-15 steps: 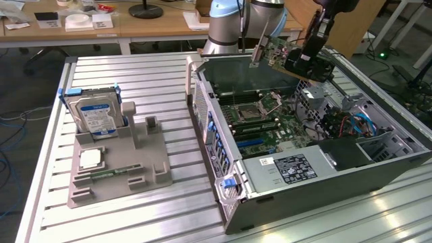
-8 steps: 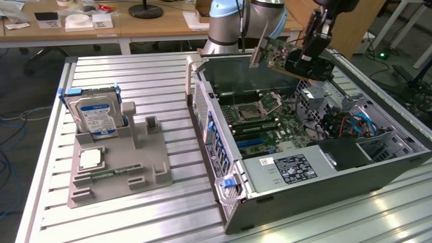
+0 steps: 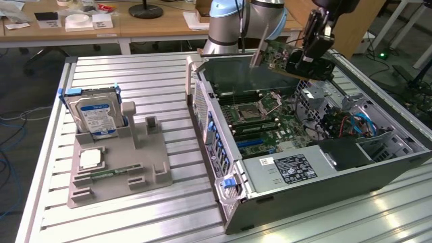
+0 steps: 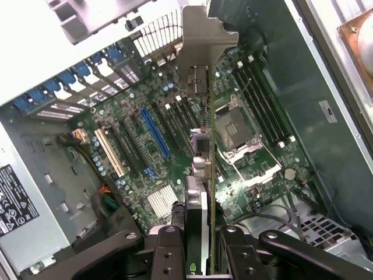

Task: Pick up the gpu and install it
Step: 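Insert the gpu into the slot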

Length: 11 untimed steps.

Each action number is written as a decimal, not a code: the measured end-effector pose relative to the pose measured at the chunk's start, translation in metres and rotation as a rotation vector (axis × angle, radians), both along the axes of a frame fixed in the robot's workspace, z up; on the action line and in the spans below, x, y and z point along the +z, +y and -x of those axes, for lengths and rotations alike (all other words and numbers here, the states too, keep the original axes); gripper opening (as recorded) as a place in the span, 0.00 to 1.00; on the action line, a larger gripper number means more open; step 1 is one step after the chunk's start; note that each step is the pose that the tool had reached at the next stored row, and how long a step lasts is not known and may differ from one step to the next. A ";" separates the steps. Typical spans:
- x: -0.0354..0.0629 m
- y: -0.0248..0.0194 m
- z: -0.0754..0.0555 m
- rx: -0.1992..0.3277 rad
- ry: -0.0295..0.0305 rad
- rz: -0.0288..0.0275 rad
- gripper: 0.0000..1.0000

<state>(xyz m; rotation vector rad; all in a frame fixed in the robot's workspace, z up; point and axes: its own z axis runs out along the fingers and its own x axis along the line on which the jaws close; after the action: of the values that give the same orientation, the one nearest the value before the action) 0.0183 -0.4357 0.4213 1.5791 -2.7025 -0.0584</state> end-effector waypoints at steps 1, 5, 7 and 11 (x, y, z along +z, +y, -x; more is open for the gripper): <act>-0.0004 0.0000 0.000 0.002 -0.0064 0.0001 0.28; -0.0023 0.0000 0.000 0.034 -0.0233 -0.0003 0.28; -0.0031 0.0000 0.000 0.068 -0.0266 -0.0006 0.28; -0.0047 0.0000 0.000 0.116 -0.0372 -0.0007 0.28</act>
<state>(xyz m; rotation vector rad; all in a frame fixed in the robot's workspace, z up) 0.0182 -0.4357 0.4166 1.7507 -2.6316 -0.0292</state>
